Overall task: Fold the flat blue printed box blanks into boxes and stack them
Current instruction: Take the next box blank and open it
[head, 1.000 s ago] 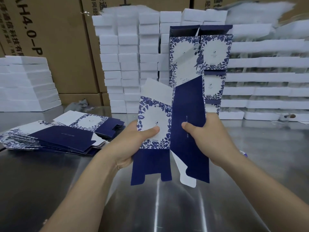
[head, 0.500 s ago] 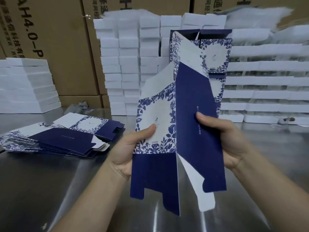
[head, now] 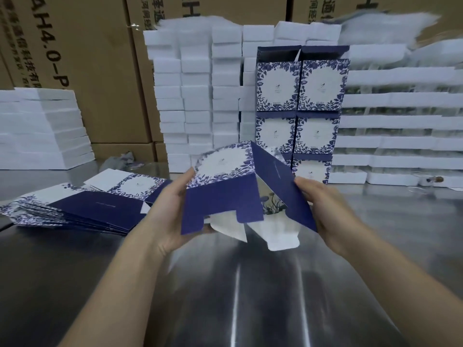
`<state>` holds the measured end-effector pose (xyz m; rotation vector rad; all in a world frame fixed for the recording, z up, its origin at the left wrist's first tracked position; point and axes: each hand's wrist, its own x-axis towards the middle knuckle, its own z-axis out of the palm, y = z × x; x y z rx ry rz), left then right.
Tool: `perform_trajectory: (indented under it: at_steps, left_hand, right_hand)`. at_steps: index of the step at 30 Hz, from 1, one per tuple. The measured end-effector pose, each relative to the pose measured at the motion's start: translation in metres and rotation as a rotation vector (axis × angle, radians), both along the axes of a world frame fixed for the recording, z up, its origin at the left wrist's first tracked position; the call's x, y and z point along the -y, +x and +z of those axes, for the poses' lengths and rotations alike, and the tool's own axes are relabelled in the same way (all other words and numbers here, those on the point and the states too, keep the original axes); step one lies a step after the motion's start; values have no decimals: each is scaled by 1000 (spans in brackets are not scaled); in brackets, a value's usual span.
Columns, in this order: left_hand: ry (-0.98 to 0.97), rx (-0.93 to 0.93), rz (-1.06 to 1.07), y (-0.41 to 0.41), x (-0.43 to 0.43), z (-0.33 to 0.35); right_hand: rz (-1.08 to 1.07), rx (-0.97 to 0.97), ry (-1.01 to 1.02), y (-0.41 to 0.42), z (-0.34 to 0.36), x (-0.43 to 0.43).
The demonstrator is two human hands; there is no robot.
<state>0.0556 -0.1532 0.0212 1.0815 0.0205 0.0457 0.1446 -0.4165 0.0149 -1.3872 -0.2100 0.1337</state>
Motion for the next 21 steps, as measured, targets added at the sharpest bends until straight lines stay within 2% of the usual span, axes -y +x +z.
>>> perform_trajectory:
  at_steps: [3, 6, 12, 17, 21]
  left_hand:
    - [237, -110, 61, 4, 4, -5]
    - [337, -205, 101, 4, 9, -8]
    - [258, -194, 272, 9, 5, -9]
    - [154, -191, 245, 4, 6, -4]
    - [141, -178, 228, 4, 7, -3]
  right_hand:
    - [-4, -22, -70, 4, -3, 3]
    - [-21, -43, -112, 7, -6, 5]
    - [-114, -126, -35, 10, -2, 13]
    - [-76, -60, -65, 12, -1, 17]
    - [-34, 16, -129, 11, -1, 19]
